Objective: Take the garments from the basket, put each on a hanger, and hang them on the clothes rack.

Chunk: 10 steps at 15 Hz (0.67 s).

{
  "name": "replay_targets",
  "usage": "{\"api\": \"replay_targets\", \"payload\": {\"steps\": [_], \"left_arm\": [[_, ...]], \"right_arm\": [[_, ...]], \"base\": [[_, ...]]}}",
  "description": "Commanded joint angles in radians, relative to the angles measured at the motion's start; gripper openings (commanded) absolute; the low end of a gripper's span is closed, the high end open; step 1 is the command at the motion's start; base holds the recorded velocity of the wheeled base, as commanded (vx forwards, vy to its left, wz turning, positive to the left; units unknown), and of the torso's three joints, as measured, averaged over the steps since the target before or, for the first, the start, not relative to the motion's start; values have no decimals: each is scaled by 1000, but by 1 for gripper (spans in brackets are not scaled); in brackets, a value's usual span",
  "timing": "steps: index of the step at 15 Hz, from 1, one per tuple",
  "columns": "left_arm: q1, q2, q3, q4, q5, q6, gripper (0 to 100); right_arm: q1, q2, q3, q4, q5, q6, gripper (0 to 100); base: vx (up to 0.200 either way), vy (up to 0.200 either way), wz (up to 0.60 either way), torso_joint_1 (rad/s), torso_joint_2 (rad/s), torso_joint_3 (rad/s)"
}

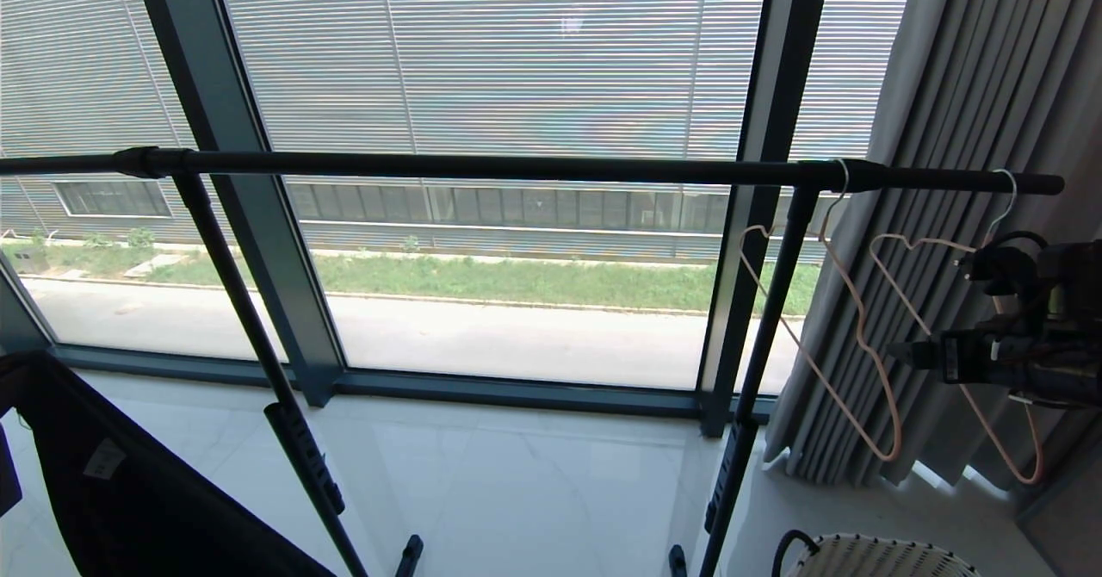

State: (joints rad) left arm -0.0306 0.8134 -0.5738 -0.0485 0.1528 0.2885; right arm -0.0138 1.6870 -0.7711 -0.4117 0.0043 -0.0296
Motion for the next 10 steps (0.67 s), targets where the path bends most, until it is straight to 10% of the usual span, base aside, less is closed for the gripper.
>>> {"api": "replay_targets", "payload": {"steps": [1,3,4,10], "left_arm": [[0,0,-1,-1,1,1,0],[0,1,-6,-1,1,3,0],[0,1,-8,-1,1,3,0],[0,1,-9,-1,1,3,0]], "right_arm": [[-11,26,-1,-19,0,-1,100],[-23,36,-1,-47,2,-1,100],[-25,37,-1,-48,2,-1,0],[-25,43,-1,-50,0,-1,0]], "base": [[0,0,0,0,0,0],[0,0,0,0,0,0],[0,0,0,0,0,0],[0,0,0,0,0,0]]}}
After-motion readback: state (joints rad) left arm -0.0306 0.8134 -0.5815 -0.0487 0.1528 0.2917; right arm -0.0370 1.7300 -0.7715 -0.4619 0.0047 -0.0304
